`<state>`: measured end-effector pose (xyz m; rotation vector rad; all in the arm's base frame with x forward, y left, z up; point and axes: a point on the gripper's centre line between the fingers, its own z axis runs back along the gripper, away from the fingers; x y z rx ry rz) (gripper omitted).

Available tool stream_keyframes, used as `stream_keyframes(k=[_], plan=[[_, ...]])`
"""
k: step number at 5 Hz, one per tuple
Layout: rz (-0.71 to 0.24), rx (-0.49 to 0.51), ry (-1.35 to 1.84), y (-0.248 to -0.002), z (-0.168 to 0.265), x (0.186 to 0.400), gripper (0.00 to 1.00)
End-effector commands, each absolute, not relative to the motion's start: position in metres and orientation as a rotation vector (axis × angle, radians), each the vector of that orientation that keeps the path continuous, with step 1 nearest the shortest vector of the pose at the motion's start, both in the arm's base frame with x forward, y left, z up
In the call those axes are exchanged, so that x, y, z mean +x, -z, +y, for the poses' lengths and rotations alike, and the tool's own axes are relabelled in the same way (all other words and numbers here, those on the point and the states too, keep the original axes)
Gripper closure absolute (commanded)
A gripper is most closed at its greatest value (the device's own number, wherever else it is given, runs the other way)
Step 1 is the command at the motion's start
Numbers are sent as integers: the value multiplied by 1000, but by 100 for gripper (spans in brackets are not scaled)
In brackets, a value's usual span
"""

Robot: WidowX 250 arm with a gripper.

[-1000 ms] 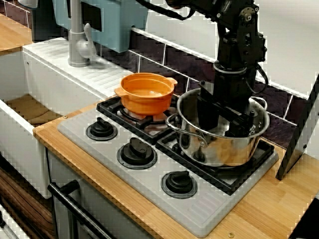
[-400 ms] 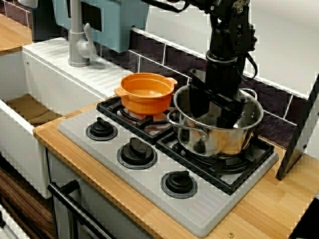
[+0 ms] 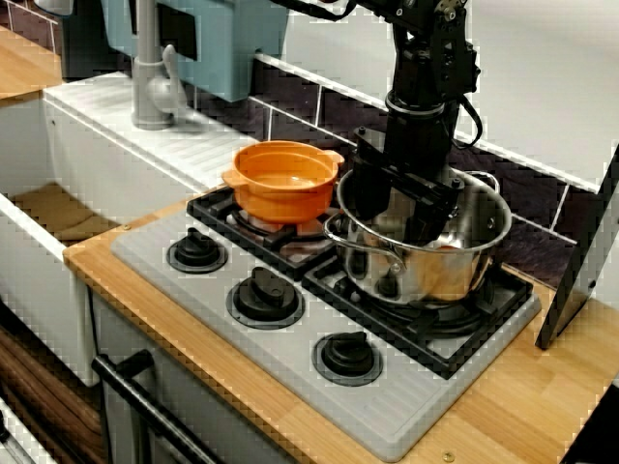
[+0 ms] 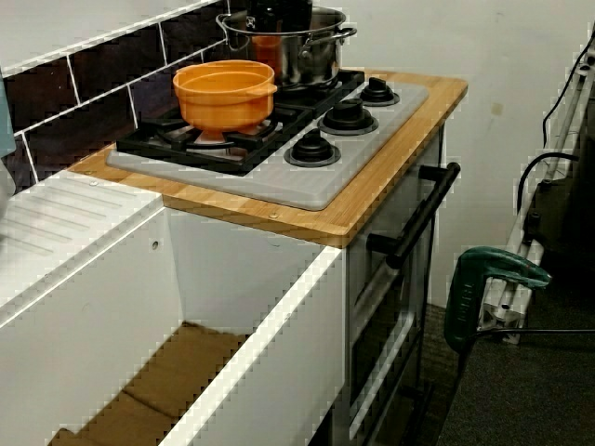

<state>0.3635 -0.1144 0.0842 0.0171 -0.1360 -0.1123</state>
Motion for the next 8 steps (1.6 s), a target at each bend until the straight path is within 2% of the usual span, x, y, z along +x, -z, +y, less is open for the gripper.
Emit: stream_keyframes(k=[1, 2, 4, 6, 7, 8], plan=[[-209, -4, 107, -111, -112, 359, 0], [-219, -11, 107, -123, -112, 359, 0], [-241, -54, 80, -163, -109, 356, 0], [-245, -45, 54, -199, -90, 348, 0], [-248, 0, 32, -199, -73, 346, 0], [-226, 62, 13, -187, -50, 345, 0]])
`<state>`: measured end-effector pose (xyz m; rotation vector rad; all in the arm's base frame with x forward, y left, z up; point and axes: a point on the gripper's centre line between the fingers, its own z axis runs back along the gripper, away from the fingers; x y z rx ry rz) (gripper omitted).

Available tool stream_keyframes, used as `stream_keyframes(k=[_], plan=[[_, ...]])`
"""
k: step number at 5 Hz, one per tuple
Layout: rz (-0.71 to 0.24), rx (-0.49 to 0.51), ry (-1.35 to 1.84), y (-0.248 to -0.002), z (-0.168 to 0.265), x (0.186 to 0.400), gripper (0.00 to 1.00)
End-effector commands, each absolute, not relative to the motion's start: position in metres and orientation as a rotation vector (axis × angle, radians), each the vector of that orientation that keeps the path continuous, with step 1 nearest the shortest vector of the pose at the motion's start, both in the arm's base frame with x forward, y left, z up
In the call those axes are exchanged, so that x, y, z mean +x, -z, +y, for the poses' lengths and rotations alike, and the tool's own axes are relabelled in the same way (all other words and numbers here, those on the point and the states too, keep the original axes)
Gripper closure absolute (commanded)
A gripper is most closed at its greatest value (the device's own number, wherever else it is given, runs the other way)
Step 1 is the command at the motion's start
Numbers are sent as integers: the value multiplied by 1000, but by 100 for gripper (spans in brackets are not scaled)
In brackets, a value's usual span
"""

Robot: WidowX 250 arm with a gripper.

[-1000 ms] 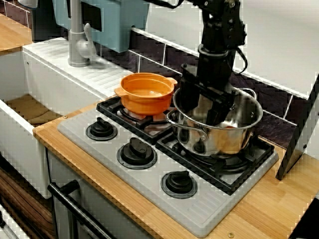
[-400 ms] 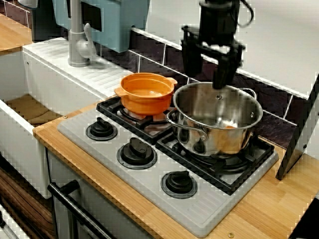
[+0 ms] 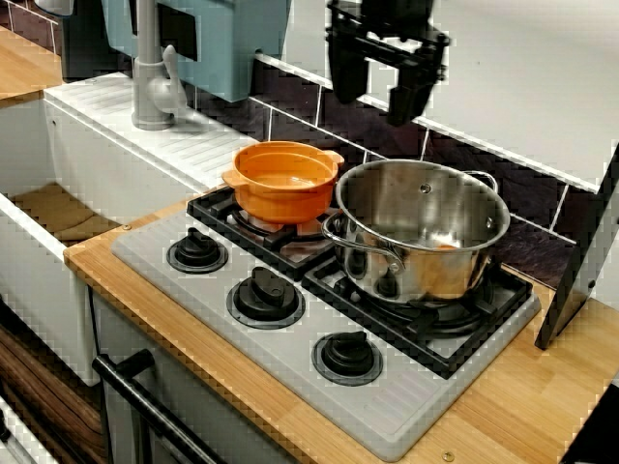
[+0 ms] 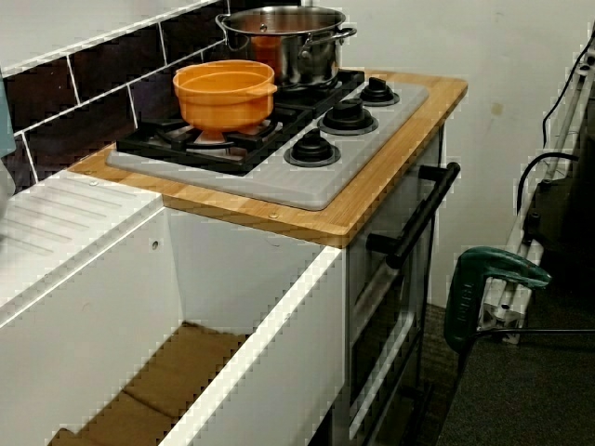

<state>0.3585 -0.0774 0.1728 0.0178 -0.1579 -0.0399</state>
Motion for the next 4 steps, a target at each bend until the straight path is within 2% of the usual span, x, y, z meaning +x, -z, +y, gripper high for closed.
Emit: stream_keyframes(k=[1, 4], plan=[[-208, 98, -11, -182, -33, 345, 0], [-196, 114, -48, -185, -12, 358, 0]])
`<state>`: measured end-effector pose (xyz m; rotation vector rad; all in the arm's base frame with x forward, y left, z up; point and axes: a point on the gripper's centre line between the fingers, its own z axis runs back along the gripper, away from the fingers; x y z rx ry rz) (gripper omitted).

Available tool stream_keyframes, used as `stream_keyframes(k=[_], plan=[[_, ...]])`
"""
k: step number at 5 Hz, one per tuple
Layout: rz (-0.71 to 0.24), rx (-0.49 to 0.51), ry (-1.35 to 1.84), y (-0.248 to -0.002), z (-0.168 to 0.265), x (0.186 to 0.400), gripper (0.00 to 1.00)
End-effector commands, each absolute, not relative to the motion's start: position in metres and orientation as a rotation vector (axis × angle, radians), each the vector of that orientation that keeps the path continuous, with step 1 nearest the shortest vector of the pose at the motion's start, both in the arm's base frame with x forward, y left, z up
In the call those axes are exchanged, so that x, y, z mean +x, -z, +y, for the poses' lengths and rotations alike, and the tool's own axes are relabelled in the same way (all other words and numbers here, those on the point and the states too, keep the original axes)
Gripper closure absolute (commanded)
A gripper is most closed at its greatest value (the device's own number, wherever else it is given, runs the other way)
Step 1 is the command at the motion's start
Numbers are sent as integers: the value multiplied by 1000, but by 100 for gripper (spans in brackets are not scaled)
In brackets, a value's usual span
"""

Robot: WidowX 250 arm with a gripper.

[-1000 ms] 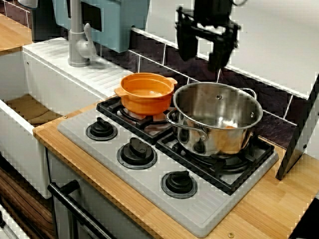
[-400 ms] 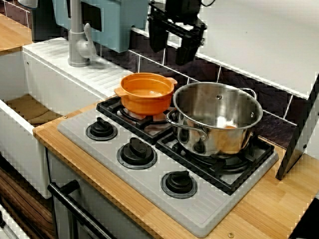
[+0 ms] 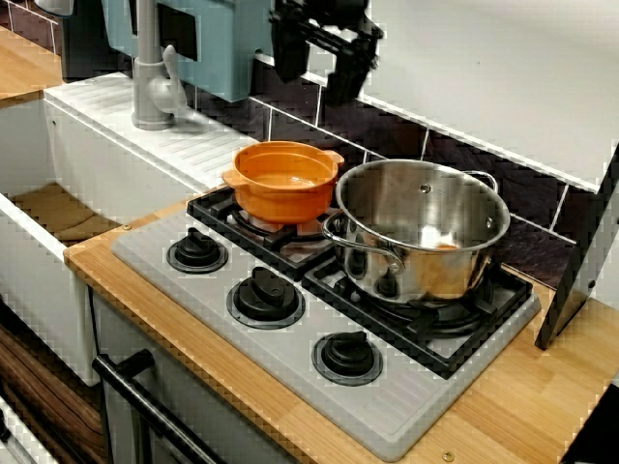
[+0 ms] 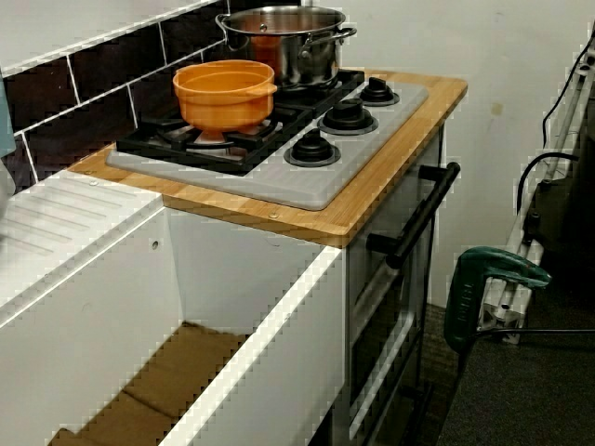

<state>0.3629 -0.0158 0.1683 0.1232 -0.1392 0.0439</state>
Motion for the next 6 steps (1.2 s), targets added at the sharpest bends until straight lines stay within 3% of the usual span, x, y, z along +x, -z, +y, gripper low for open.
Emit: stream_keyframes(k=[1, 4, 6], plan=[[-206, 105, -26, -191, -23, 357, 0], [-160, 124, -26, -168, -12, 359, 0], [-155, 85, 49, -170, -44, 347, 0]])
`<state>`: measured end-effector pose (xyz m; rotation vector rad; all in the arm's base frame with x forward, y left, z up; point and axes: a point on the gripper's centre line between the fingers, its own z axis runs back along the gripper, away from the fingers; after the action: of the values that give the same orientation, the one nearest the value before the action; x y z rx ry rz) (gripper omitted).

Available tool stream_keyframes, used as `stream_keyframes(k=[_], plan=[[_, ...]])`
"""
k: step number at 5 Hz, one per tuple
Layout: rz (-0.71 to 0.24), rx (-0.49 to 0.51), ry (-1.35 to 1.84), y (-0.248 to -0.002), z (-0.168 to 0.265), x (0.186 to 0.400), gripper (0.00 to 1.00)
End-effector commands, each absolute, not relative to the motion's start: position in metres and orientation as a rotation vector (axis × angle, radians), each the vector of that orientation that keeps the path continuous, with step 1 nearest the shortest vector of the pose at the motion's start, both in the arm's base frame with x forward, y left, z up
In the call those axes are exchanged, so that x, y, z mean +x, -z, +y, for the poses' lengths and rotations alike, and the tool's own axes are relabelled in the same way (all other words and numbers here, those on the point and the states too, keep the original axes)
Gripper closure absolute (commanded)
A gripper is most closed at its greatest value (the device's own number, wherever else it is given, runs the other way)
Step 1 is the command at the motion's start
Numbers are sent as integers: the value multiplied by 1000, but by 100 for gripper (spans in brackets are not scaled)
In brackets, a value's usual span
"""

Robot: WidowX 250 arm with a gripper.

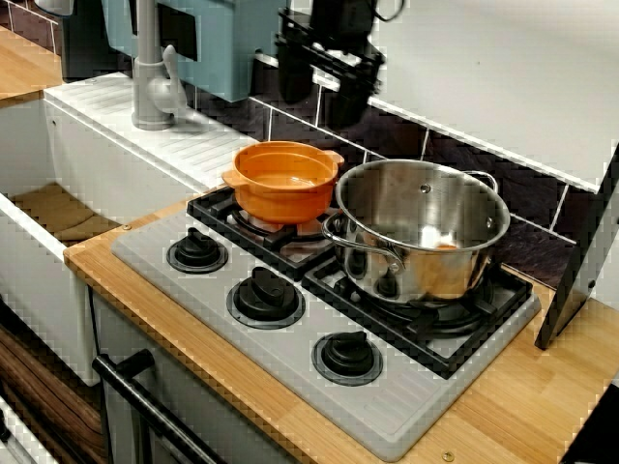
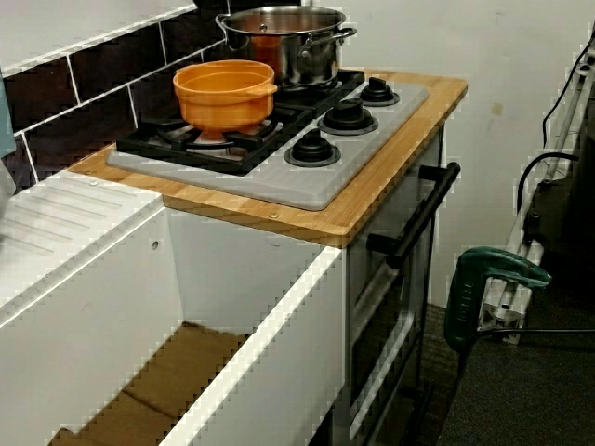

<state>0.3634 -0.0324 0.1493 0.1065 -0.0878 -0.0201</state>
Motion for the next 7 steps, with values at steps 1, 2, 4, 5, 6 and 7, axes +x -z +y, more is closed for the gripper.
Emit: stream_keyframes(k=[1, 2, 4, 5, 6, 7], plan=[[-155, 74, 66, -168, -55, 344, 0], [-148, 79, 68, -157, -59, 345, 0], [-130, 93, 54, -132, -64, 354, 0], [-122, 97, 53, -124, -68, 355, 0], [-119, 100, 50, -118, -71, 355, 0], [-120, 103, 49, -117, -73, 357, 0]])
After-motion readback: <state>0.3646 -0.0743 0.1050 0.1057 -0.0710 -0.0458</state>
